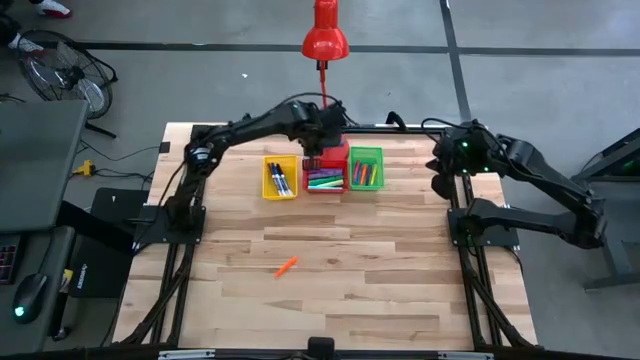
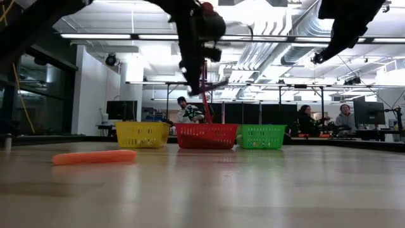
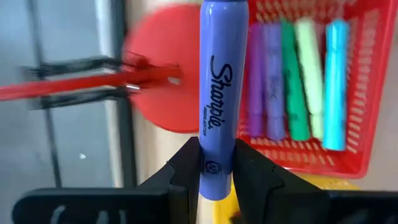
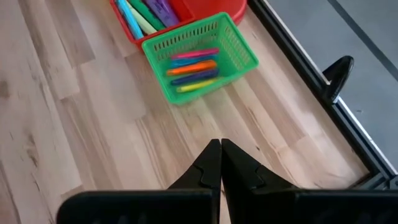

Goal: Pick & Place Markers
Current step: Put the light violet highlighter pen into the red bin, then put the orange pen into the green bin

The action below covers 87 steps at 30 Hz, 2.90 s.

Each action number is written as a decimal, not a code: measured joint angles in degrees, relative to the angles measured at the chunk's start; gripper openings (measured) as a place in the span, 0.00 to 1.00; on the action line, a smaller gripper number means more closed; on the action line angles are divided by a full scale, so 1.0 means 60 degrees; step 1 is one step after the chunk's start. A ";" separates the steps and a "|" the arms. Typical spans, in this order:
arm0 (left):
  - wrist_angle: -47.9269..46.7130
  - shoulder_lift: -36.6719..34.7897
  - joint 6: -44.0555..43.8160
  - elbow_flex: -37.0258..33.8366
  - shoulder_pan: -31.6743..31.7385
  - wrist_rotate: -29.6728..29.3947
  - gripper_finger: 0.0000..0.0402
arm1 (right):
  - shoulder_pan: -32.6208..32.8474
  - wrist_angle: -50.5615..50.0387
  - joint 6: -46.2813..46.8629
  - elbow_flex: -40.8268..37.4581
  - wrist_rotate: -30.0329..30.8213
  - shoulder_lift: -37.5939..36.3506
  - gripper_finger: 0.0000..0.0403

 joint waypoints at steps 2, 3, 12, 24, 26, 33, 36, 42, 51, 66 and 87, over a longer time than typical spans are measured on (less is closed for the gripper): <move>-0.0130 0.0255 0.0020 -0.0032 -0.0020 -0.0037 0.17 | 0.0000 0.0039 0.0021 0.0000 -0.0004 0.0120 0.00; -0.0107 0.0366 0.0023 -0.0025 -0.0069 -0.0068 0.17 | 0.0000 0.0040 0.0021 0.0000 -0.0003 0.0170 0.00; -0.0562 0.1092 0.0266 -0.0007 -0.0272 0.0565 0.17 | 0.0000 0.0045 0.0202 0.0000 0.0013 0.0367 0.00; -0.0615 0.1696 0.0172 0.0015 -0.0406 0.0783 0.17 | 0.0000 0.0064 0.0378 0.0000 0.0171 0.0356 0.00; -0.0647 0.1793 0.0171 -0.0008 -0.0441 0.0791 0.17 | 0.0000 0.0064 0.0378 0.0000 0.0164 0.0356 0.00; -0.0651 0.1766 0.0100 0.0003 -0.0444 0.1155 0.17 | 0.0000 0.0071 0.0382 0.0000 0.0171 0.0356 0.00; -0.0581 0.1763 -0.0012 0.0004 -0.0444 0.1325 0.17 | 0.0000 0.0071 0.0377 0.0000 0.0169 0.0356 0.00; -0.0423 0.1766 -0.0316 0.0001 -0.0441 0.1897 0.17 | 0.0000 0.0074 0.0364 0.0000 0.0169 0.0356 0.00; -0.0556 0.1766 -0.0367 0.0001 -0.0441 0.1712 0.17 | -0.0003 0.0074 0.0341 0.0000 0.0168 0.0356 0.00; -0.0810 0.1764 -0.0568 -0.0003 -0.0441 0.1512 0.22 | 0.0000 0.0074 0.0196 0.0000 0.0167 0.0356 0.00; -0.1654 0.1764 -0.1827 0.0207 -0.0441 0.1532 0.29 | -0.0002 0.0088 -0.0251 0.0000 0.0135 0.0353 0.00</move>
